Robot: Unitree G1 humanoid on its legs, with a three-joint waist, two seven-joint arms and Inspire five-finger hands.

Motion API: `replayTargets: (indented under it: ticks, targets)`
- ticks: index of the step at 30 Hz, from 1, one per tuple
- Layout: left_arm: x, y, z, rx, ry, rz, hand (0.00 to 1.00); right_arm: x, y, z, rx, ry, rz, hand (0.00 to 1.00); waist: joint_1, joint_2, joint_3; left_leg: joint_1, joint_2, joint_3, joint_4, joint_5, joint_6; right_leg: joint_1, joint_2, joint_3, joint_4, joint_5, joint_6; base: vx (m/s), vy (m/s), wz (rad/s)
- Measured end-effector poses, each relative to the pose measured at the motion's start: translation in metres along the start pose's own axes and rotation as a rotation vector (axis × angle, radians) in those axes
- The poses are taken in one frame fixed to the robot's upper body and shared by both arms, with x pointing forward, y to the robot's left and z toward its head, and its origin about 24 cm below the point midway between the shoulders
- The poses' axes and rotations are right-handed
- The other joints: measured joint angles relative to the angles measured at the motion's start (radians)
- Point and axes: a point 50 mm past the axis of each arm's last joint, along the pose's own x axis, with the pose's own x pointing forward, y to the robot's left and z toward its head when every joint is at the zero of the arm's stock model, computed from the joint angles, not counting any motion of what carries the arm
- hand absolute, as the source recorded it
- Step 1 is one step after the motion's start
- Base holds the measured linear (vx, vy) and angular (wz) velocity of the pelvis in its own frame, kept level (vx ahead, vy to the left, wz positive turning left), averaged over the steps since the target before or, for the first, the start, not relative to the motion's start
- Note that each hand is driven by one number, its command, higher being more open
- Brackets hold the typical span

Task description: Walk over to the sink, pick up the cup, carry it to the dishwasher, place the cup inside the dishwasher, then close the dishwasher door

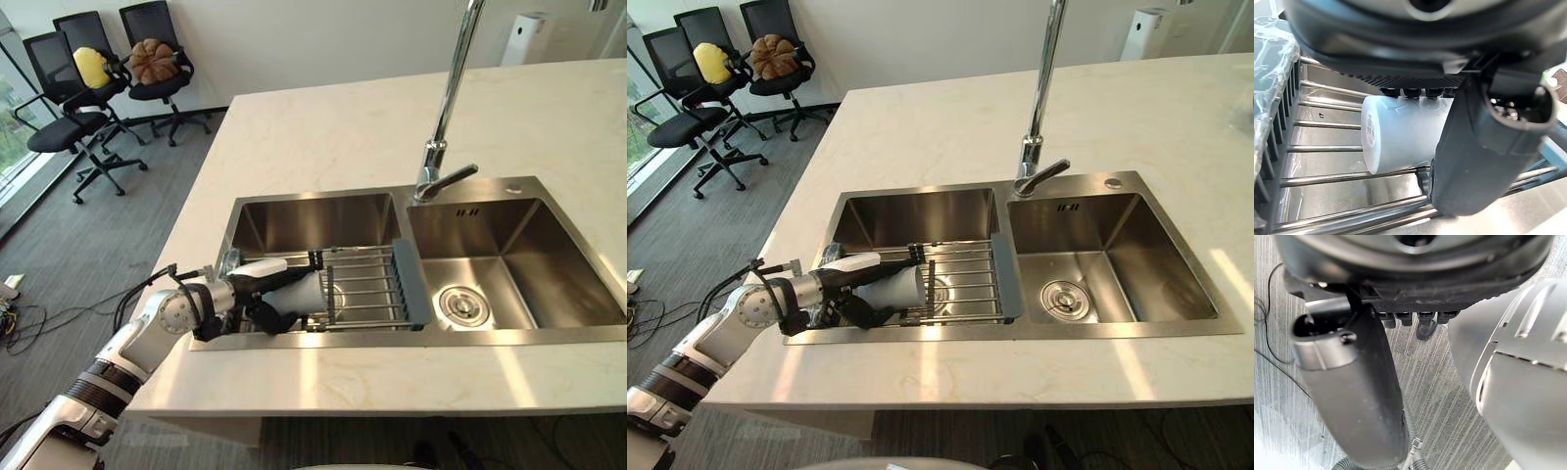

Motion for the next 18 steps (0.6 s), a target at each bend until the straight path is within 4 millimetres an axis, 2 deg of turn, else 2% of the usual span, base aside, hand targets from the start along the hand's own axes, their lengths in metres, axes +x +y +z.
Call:
replayTargets:
  ticks: [6, 16, 17, 18]
  targets:
    - [0.000, 0.000, -0.011, -0.025, 0.043, -0.010, 1.00, -0.001, -0.001, -0.003, -0.053, 0.020, -0.006, 1.00, -0.008, -0.004, 0.002, 0.024, 0.001, 0.038, 0.000, -0.013, 0.000, -0.002, 0.006, 0.020, 0.000, 0.003, -0.009, -0.01, -0.011, -0.16]
    - [0.004, 0.001, -0.017, -0.018, 0.091, -0.018, 1.00, -0.001, 0.000, -0.008, -0.073, 0.053, -0.015, 1.00, -0.032, -0.018, 0.007, 0.036, 0.002, 0.058, 0.000, -0.028, 0.000, -0.006, 0.010, 0.025, 0.000, 0.005, -0.012, 0.00, -0.015, -0.07]
    - [0.005, -0.001, -0.019, -0.028, 0.098, -0.018, 0.00, -0.001, 0.000, -0.008, -0.080, 0.057, -0.015, 1.00, -0.033, -0.018, 0.007, 0.040, 0.002, 0.064, 0.000, -0.031, 0.000, -0.006, 0.010, 0.026, 0.000, 0.007, -0.014, 0.00, -0.014, -0.11]
    - [0.005, -0.002, -0.021, -0.036, 0.105, -0.018, 0.00, -0.001, 0.000, -0.009, -0.090, 0.061, -0.013, 1.00, -0.033, -0.018, 0.007, 0.044, 0.002, 0.070, 0.000, -0.033, 0.000, -0.006, 0.011, 0.027, 0.000, 0.008, -0.017, -0.01, -0.017, -0.15]
